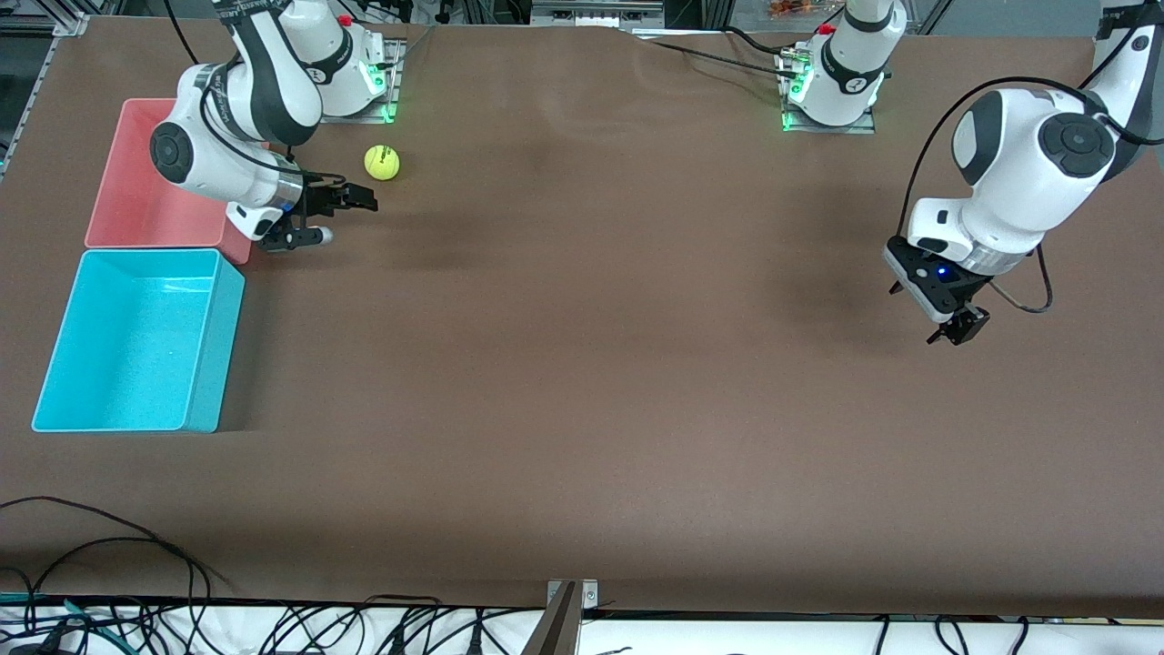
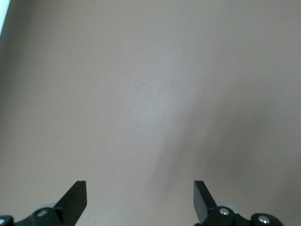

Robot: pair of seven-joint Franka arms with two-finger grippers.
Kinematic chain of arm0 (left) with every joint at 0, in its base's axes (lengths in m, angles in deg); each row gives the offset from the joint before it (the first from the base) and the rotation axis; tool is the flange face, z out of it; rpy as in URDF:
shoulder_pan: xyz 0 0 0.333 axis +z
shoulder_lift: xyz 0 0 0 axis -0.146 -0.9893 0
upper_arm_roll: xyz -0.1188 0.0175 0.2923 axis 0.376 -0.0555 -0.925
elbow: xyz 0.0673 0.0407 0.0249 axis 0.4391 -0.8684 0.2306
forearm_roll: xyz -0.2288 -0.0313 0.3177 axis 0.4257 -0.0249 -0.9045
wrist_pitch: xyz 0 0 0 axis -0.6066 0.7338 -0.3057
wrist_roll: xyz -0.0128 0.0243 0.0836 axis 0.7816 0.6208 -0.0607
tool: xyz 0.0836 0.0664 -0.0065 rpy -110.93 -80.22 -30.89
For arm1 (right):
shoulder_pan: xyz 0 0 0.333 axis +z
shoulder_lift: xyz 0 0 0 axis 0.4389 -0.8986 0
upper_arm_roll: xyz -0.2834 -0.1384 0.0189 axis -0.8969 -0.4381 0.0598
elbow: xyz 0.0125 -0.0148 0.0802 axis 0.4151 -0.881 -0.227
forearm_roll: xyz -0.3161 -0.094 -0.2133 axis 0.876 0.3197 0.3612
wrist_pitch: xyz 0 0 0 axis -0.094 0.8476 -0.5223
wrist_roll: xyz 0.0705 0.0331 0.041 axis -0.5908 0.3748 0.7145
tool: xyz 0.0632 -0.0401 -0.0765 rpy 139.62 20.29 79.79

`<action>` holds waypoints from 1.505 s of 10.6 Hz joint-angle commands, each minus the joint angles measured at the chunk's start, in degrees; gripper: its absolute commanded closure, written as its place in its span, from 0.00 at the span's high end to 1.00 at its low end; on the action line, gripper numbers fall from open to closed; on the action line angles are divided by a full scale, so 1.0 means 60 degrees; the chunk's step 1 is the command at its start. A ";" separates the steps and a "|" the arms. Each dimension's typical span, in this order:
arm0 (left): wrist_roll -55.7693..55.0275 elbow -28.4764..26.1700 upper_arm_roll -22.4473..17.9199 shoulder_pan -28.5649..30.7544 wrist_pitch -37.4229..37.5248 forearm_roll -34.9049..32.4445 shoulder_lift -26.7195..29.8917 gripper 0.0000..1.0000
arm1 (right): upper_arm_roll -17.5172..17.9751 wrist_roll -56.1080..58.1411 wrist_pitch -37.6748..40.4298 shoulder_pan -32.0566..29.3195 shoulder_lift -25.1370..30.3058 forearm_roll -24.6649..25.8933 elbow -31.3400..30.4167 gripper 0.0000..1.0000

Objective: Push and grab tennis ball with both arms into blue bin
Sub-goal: 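Close the right gripper around the tennis ball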

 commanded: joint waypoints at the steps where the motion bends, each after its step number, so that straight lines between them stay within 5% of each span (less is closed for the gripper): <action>1: -0.0154 -0.0274 0.0024 0.0041 0.0061 -0.0288 0.0460 1.00 | 0.0014 0.0300 -0.0122 -0.0014 0.0369 -0.0255 -0.0906 1.00; 6: -0.0154 -0.0376 0.0024 0.0070 0.0599 -0.0288 0.0547 1.00 | 0.0116 -0.0168 -0.0545 0.0001 0.0325 -0.0548 -0.1697 1.00; 16: -0.0169 -0.0377 0.0024 0.0173 0.0999 -0.0273 0.0607 1.00 | 0.1375 -0.1004 -0.1321 0.0015 -0.0493 -0.1073 -0.2137 1.00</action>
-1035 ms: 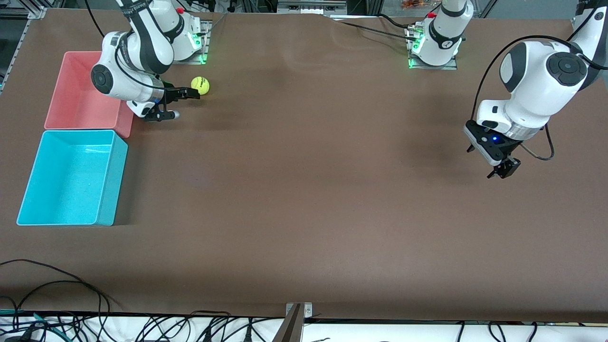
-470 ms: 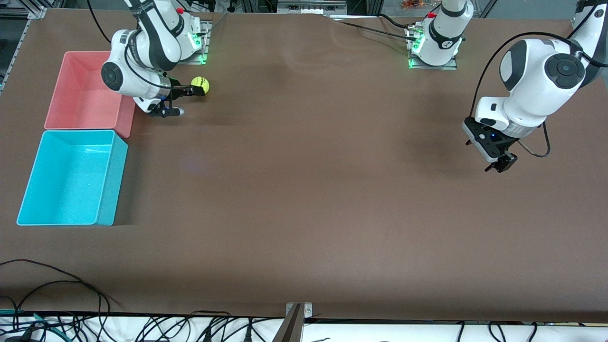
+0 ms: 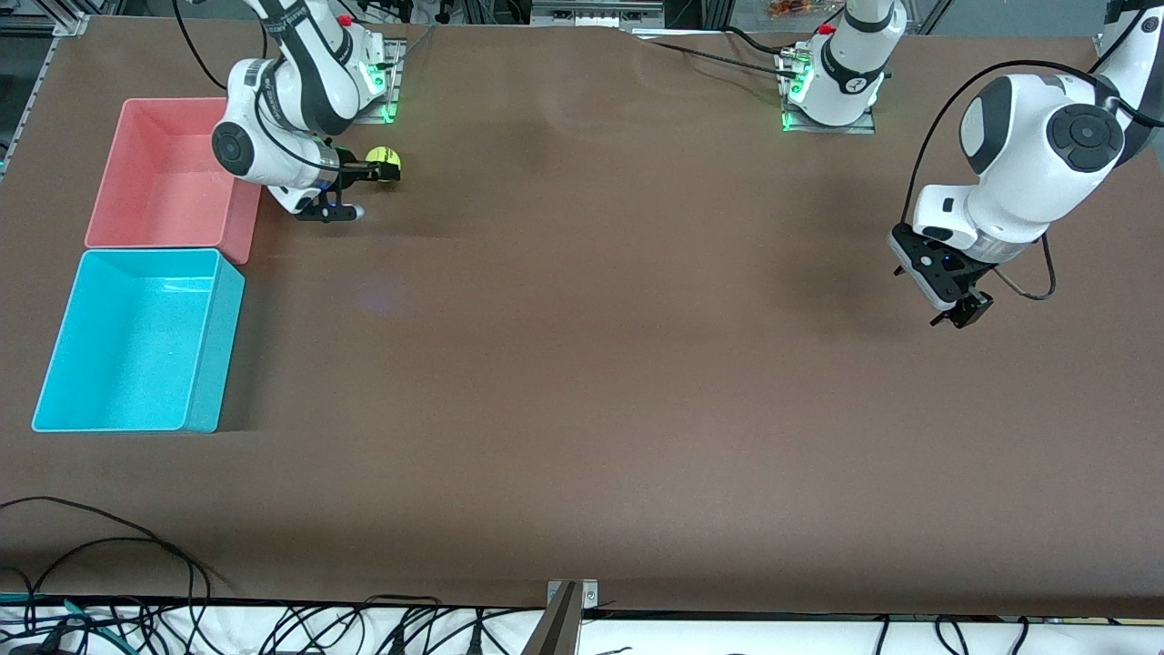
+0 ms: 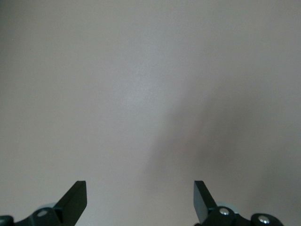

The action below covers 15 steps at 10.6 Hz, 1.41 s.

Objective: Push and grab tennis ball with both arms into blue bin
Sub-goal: 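Close the right gripper around the tennis ball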

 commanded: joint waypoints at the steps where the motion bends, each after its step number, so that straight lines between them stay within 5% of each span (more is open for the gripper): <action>1: -0.0162 -0.0204 0.0028 0.0131 0.0086 -0.0273 0.0262 1.00 | 0.0546 -0.0067 -0.0662 0.0020 -0.0244 -0.0601 -0.0519 1.00; 3: -0.0162 -0.0189 0.0029 0.0146 0.0086 -0.0273 0.0233 1.00 | 0.0956 -0.0067 -0.1276 0.0020 -0.0595 -0.0748 -0.0695 1.00; 9: -0.0162 -0.0175 0.0029 0.0176 0.0086 -0.0259 0.0189 1.00 | 0.0973 -0.0023 -0.1308 0.0020 -0.0846 -0.0748 -0.0930 1.00; 10: -0.0162 -0.0175 0.0028 0.0176 0.0086 -0.0259 0.0175 1.00 | 0.0973 -0.0023 -0.1308 0.0020 -0.0846 -0.0748 -0.0930 0.88; 11: -0.0162 -0.0175 0.0028 0.0190 0.0086 -0.0244 0.0174 1.00 | 0.0987 -0.0023 -0.1308 0.0020 -0.0846 -0.0748 -0.0915 0.63; 12: -0.0162 -0.0175 0.0028 0.0190 0.0086 -0.0244 0.0189 1.00 | 0.0987 -0.0037 -0.1279 0.0020 -0.0846 -0.0748 -0.0886 0.48; 15: -0.0162 -0.0145 0.0028 0.0190 0.0086 -0.0229 0.0204 1.00 | 0.0973 -0.0066 -0.1249 0.0006 -0.0831 -0.0762 -0.0842 0.26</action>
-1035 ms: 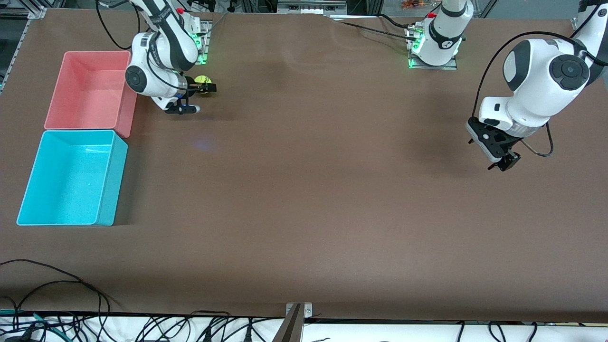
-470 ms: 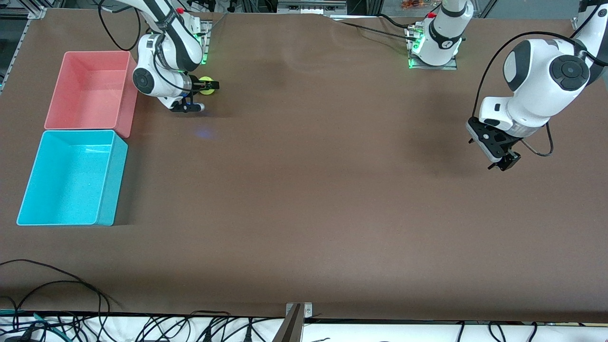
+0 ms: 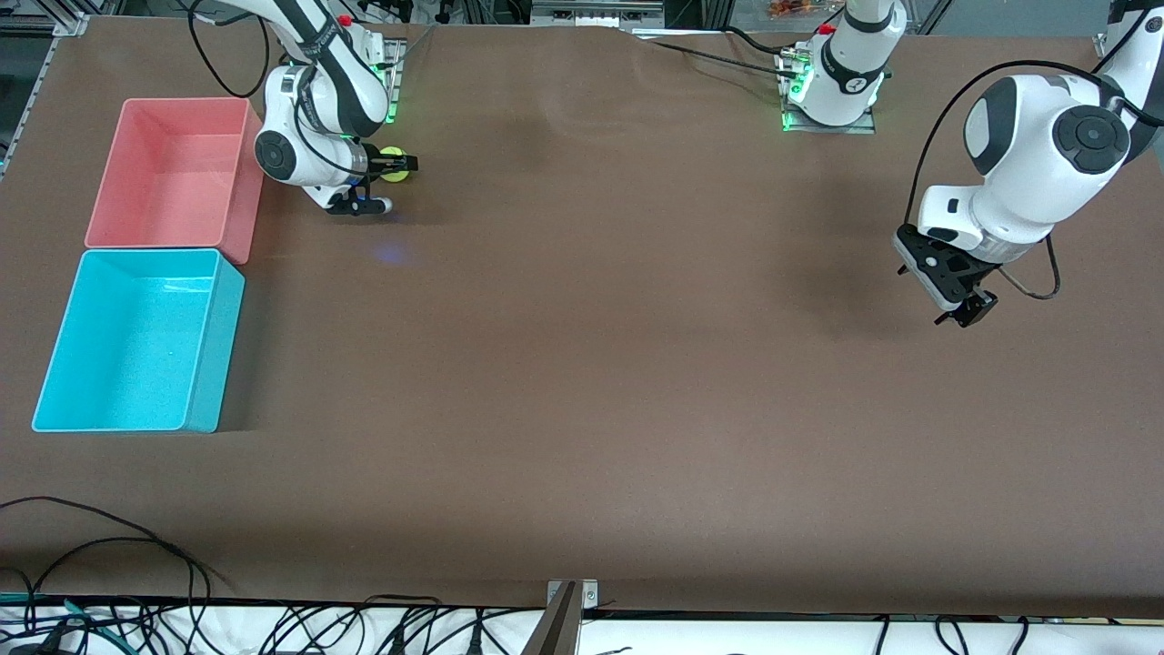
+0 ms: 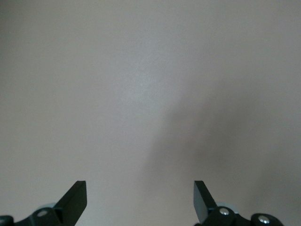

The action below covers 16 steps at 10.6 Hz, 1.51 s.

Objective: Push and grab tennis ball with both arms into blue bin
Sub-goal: 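Close the right gripper around the tennis ball, then carry the ball with the right gripper over the cyan bin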

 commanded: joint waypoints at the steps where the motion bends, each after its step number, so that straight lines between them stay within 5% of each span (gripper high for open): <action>1: -0.0161 -0.0088 0.0057 0.0085 0.0032 -0.0229 0.0233 1.00 | 0.0098 -0.0019 -0.0269 -0.0011 0.0303 -0.0299 -0.0318 0.15; 6: -0.0451 -0.0029 0.0028 0.0231 0.0076 -0.0171 0.0847 1.00 | -0.0795 0.0010 0.2817 -0.0011 0.0522 -0.0359 0.1965 0.07; 10: -0.3127 0.2032 -0.0031 0.0070 0.3452 -0.0185 0.0981 1.00 | -0.1350 0.0025 0.3418 -0.0025 0.0799 -0.0170 0.3223 0.07; 14: -0.4742 0.4169 -0.0016 0.0055 0.6367 -0.0156 0.0981 1.00 | -0.2404 -0.1454 0.4840 -0.0200 0.0450 0.2668 0.6078 0.07; 16: -0.5038 0.5415 -0.0016 -0.0033 0.7833 -0.0141 0.0966 1.00 | -0.2947 -0.1337 0.5543 -0.0230 -0.0032 0.3300 0.7280 0.07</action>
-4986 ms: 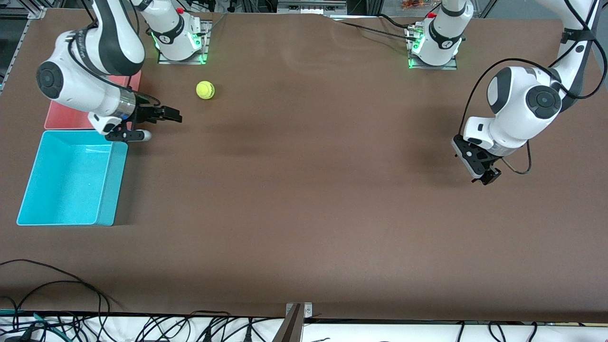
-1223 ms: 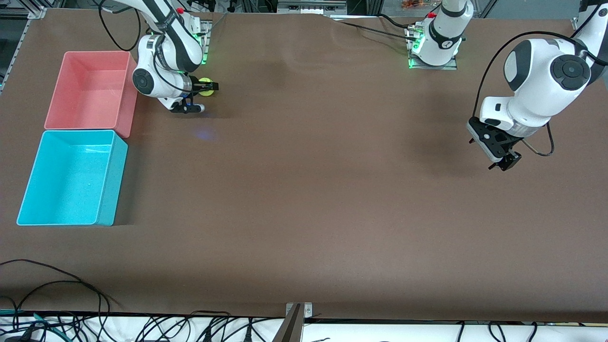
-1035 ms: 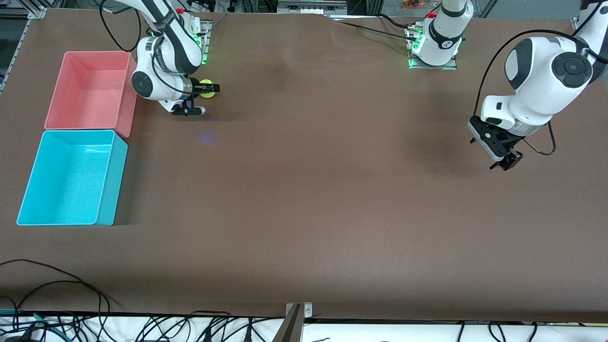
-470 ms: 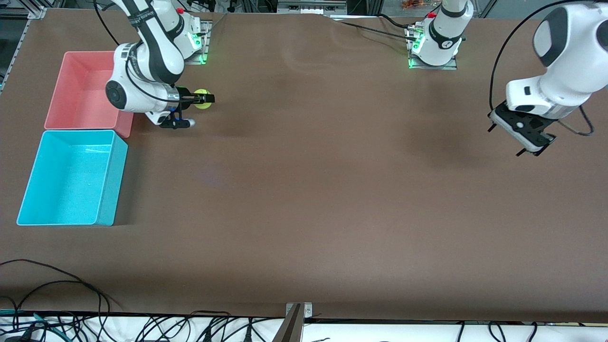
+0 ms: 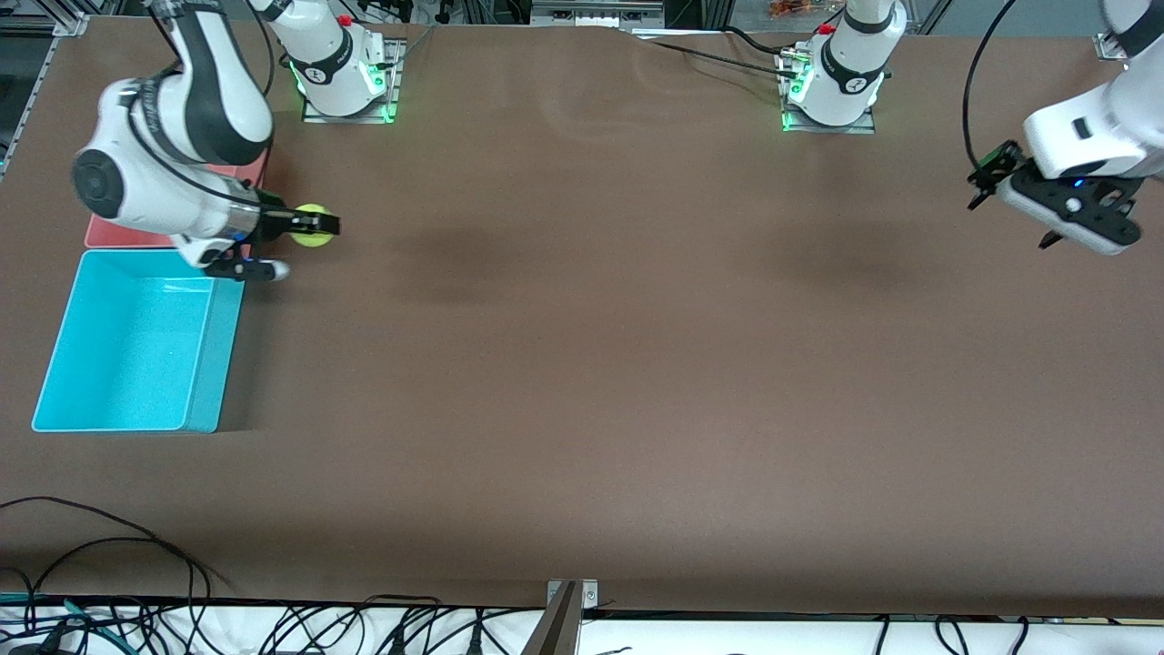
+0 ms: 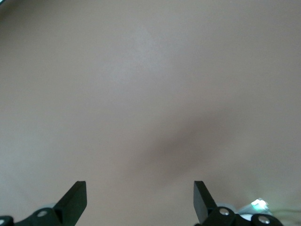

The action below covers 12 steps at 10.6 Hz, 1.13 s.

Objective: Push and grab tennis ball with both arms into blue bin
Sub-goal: 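Carry the ball with the right gripper over the cyan bin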

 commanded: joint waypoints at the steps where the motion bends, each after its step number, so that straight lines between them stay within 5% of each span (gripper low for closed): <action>1: -0.0697 0.1833 -0.0032 -0.0125 0.2126 0.0075 -0.0116 1.00 | -0.0681 0.0016 0.0927 -0.0094 -0.0806 0.1305 0.1839 0.07; 3: -0.1326 0.2332 -0.0280 -0.0140 0.3035 0.0384 -0.0116 1.00 | -0.1411 0.0716 0.0884 -0.0123 -0.1419 0.2128 0.2630 0.05; 6: -0.1619 0.2992 -0.0764 -0.0169 0.3362 0.1568 -0.0334 1.00 | -0.2571 0.2851 0.0140 -0.0472 -0.2824 0.2058 0.3846 0.05; 12: -0.3979 0.2907 -0.0692 -0.0623 0.2502 0.0989 -0.0541 1.00 | -0.2588 0.4175 -0.1633 -0.1762 -0.4438 0.2175 0.4099 0.05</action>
